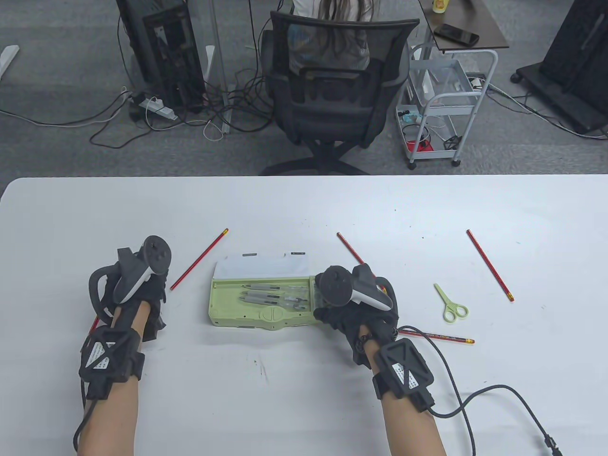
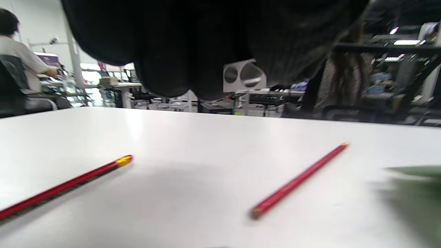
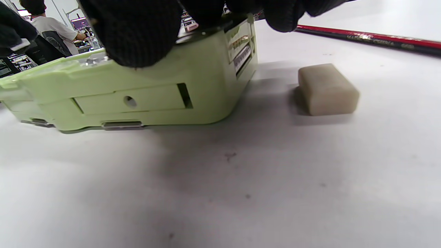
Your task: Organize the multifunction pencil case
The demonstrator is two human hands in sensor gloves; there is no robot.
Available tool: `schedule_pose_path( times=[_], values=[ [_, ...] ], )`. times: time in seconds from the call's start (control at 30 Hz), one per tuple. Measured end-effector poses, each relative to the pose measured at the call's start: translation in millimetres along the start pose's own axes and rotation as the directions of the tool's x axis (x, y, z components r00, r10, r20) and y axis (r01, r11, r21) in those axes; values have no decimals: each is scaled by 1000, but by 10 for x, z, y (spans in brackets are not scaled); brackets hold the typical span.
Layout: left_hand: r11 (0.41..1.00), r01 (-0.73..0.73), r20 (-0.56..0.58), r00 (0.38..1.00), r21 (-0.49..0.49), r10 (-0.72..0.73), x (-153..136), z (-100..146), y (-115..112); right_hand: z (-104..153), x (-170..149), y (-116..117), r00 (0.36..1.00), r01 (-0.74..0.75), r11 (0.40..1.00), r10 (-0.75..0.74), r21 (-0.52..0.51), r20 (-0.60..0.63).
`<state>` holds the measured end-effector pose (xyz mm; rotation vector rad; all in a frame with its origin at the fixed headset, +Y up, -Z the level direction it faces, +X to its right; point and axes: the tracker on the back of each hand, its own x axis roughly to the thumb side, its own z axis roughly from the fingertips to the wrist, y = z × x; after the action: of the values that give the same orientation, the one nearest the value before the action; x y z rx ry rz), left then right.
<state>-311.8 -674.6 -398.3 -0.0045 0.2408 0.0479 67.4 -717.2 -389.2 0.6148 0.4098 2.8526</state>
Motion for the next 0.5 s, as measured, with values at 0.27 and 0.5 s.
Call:
schedule_pose_path(
  times=[0.27,0.5],
  values=[
    [999,-51,162,986,-4,51,499,328,-4,3,-5,5,1000,3,1000,-3,-4,1],
    [999,-19,246,969,-37,27,836,523,-141,2,-5,2,1000,3,1000,-3,-2,1]
  ],
)
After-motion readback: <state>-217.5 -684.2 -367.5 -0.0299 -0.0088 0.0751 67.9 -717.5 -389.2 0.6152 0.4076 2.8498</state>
